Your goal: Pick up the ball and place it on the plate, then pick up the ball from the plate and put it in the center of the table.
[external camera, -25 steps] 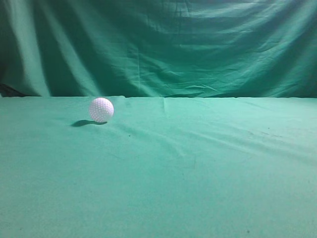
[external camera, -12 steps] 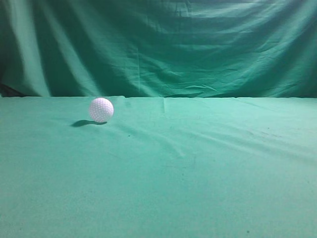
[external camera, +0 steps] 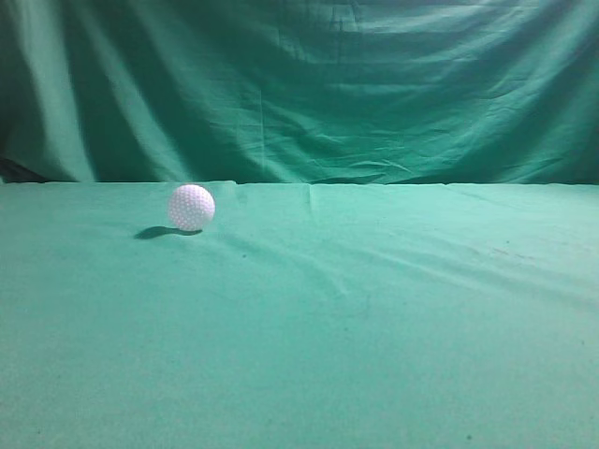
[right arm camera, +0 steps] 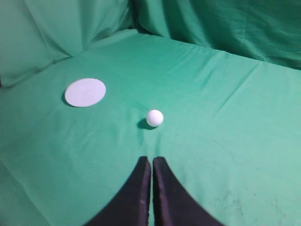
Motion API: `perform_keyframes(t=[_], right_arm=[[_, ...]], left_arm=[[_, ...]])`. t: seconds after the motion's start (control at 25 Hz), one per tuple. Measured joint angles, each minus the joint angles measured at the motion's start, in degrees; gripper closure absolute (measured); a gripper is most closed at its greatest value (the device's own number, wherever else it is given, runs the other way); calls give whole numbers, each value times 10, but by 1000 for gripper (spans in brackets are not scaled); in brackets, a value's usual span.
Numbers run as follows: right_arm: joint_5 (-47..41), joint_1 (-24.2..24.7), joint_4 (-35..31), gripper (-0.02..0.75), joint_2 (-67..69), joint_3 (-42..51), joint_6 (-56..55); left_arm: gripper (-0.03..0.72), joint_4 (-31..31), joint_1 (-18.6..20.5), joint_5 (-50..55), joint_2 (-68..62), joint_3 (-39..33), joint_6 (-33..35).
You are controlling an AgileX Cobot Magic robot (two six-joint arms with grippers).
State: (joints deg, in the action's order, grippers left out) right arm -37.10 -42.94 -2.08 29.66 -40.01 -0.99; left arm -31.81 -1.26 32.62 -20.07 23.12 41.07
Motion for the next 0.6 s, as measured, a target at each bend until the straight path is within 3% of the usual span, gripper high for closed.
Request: perform_keyframes(t=[0.28, 0.44, 0.48, 0.6], right_arm=[[23, 9, 16, 738, -35, 23, 0], [126, 85, 13, 738, -82, 104, 3], [157, 112, 8, 689, -93, 127, 3], [233, 182, -4, 689, -119, 201, 5]], left_arm=[[688, 0, 0, 0, 0, 0, 0], [688, 0, 0, 0, 0, 0, 0], [688, 0, 0, 0, 0, 0, 0], [688, 0, 0, 0, 0, 0, 0]])
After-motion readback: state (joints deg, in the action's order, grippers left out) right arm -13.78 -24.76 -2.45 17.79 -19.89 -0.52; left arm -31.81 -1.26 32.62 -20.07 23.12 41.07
